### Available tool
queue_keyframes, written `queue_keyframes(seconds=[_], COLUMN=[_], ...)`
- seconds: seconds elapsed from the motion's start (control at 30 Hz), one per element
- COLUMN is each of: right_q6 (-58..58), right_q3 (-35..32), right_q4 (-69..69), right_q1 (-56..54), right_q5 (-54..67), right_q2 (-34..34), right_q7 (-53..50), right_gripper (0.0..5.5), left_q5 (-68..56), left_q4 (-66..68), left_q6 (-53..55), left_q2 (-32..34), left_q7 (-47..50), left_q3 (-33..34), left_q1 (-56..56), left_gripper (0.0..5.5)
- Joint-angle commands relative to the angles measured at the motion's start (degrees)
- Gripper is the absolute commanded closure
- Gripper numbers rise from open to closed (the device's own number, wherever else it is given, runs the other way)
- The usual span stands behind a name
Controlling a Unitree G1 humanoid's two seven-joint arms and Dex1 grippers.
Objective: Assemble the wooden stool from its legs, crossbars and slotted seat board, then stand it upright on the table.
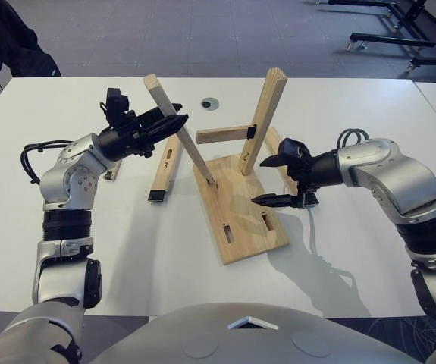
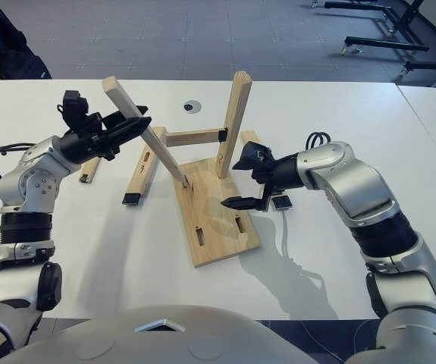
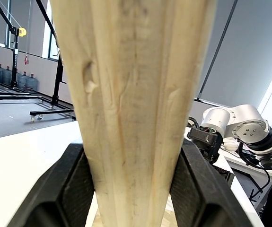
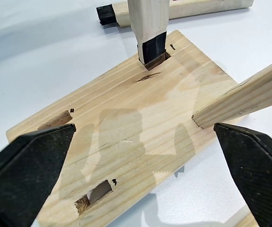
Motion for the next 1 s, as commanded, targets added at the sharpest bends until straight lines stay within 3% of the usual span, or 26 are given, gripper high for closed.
queue_keyframes(seconds=[0.03,1.0], right_q6=[0.6,1.5], right_q3=[-0.2,0.3], right_q4=[-0.8,-2.1], right_q1=[0.4,1.0], right_q5=[0.6,1.8], right_q2=[-0.1,0.6], right_q7=[-0.1,-1.5], right_gripper=[0.1,0.1], left_q5=[0.7,4.6], left_q4=[1.6,8.8], left_q6=[-0.2,-4.0], left_q2=[0.6,0.3], left_q7=[-0.7,-3.9], left_q3=[-0.7,-3.2], left_q1=[-1.8,-5.9], left_gripper=[3.46,3.46])
